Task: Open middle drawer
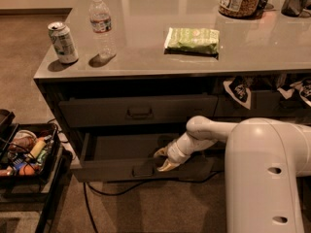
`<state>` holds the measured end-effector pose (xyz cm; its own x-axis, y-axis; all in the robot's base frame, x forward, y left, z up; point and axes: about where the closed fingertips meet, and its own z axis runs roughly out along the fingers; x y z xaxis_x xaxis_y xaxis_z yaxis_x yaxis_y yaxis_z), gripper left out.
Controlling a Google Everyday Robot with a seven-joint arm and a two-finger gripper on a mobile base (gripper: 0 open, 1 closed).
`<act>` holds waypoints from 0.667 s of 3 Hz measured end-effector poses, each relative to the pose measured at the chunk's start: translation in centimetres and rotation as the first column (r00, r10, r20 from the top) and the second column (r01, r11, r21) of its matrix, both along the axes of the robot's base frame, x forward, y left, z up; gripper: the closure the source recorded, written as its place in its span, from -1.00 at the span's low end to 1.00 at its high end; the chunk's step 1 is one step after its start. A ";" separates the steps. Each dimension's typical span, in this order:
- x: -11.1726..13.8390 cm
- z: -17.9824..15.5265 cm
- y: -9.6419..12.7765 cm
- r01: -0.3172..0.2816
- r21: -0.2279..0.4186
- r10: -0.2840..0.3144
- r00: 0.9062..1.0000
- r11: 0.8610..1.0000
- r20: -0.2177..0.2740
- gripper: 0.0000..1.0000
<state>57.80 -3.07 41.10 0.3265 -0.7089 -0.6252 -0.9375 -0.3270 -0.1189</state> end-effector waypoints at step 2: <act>0.0 0.0 0.0 0.000 0.000 0.000 1.000 1.000 0.000 0.63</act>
Offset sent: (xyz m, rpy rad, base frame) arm 0.0000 0.0000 0.0000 0.0000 0.0000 0.0000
